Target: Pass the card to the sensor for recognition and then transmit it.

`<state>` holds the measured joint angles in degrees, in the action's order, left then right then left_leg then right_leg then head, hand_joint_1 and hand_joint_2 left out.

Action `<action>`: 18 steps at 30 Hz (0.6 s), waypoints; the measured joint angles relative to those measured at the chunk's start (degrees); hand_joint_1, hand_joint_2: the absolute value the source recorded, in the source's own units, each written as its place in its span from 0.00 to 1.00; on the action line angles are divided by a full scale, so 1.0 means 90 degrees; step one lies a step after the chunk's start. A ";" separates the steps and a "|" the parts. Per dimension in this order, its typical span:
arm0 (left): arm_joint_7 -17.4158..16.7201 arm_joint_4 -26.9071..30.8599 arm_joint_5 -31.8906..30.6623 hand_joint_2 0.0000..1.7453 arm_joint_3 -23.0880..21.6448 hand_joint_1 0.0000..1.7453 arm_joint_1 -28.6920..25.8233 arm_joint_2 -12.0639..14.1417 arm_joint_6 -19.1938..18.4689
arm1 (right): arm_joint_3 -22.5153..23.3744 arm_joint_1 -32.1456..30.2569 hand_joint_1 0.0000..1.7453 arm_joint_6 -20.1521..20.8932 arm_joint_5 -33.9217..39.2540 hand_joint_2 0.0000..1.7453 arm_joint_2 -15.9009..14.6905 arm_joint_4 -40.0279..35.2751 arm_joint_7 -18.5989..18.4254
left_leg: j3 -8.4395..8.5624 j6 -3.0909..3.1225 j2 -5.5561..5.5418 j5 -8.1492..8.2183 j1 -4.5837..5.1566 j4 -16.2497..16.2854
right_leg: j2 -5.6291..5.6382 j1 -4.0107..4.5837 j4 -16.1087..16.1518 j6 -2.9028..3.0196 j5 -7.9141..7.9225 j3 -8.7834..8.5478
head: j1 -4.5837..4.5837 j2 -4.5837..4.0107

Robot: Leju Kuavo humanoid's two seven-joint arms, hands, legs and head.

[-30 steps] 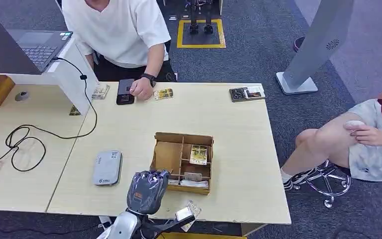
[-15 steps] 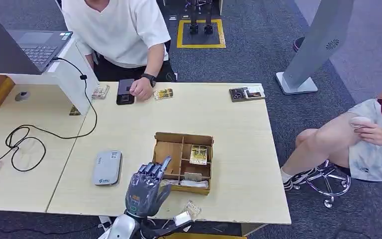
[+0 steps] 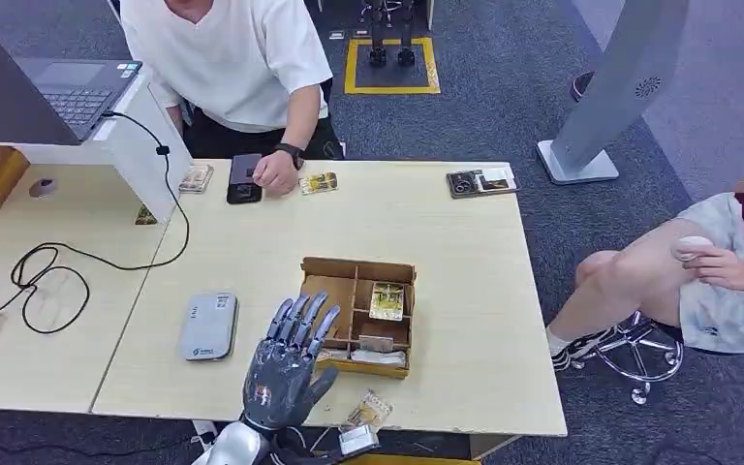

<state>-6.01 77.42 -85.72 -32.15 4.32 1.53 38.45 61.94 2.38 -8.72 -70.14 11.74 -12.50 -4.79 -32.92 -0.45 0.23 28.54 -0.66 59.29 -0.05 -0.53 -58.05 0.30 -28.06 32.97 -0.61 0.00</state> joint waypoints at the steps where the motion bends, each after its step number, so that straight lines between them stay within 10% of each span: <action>1: -0.0086 0.0000 -0.0111 1.00 0.0017 0.00 0.0000 0.0010 0.0000 | 0.0000 0.0000 0.00 0.0000 -0.0020 1.00 0.0000 0.0000 0.0000 | 0.0000 0.0000 0.0000 0.0000 0.0000 0.0000 | 0.0000 0.0000 0.0000 0.0000 0.0000 0.0000 | 0.0000 0.0000; 18: -0.1521 -0.0717 -0.0346 1.00 -0.0338 0.00 0.0477 0.0413 -0.0022 | 0.0000 0.0021 0.00 0.0007 -0.0061 1.00 -0.0019 0.0007 0.0000 | 0.0002 -0.0001 0.0001 -0.0001 0.0000 0.0000 | 0.0001 0.0000 0.0000 0.0000 0.0000 -0.0001 | 0.0002 0.0000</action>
<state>-19.69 70.97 -88.83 -35.19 8.61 5.25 38.25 61.94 2.57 -8.66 -70.69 11.56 -12.44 -4.79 -32.90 -0.46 0.24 28.53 -0.66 59.29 -0.04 -0.53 -58.05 0.30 -28.06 32.96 -0.59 0.00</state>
